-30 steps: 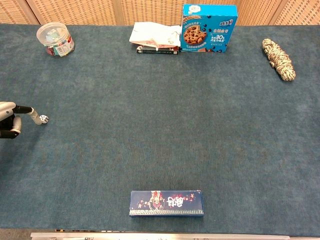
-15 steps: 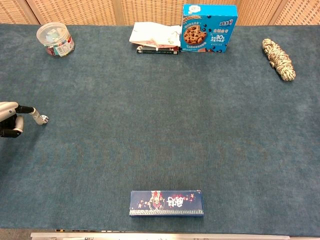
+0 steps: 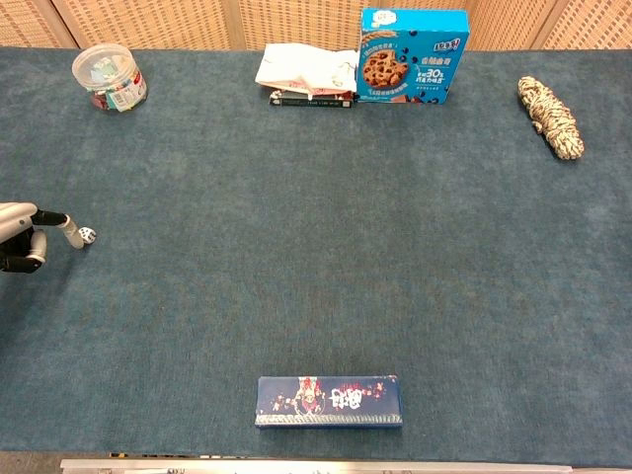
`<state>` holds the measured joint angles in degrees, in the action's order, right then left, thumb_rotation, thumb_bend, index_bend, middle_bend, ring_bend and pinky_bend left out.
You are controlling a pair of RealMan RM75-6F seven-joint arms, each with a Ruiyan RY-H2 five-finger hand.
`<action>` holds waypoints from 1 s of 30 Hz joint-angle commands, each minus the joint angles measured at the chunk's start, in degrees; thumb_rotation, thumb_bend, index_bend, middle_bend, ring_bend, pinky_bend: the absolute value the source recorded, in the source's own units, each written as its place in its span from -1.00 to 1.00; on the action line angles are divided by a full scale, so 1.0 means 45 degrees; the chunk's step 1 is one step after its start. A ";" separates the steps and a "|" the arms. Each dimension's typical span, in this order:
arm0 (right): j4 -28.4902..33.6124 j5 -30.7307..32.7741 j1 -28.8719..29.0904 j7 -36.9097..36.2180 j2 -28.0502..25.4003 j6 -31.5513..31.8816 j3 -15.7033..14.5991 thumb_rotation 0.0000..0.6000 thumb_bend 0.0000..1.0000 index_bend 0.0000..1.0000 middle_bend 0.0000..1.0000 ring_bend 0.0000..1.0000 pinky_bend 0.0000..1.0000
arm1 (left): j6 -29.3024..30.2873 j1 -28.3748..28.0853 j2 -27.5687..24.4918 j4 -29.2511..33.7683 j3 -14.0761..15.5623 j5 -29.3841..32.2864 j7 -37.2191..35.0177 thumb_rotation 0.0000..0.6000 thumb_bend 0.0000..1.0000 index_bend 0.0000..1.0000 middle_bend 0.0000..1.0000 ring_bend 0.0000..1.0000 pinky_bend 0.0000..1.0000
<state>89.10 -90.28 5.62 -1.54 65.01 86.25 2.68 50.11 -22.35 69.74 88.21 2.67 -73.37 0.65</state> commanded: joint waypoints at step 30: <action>-0.0001 0.0042 -0.0003 0.0044 -0.0007 -0.0043 -0.0003 1.00 -0.55 0.60 0.22 0.07 0.55 | -0.0072 -0.0191 0.0378 -0.0565 -0.0109 0.0057 -0.0139 1.00 1.00 -0.29 1.00 1.00 1.00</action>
<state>89.09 -90.10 5.60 -1.34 64.99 86.06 2.67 49.81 -23.19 71.45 85.64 2.19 -73.12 0.01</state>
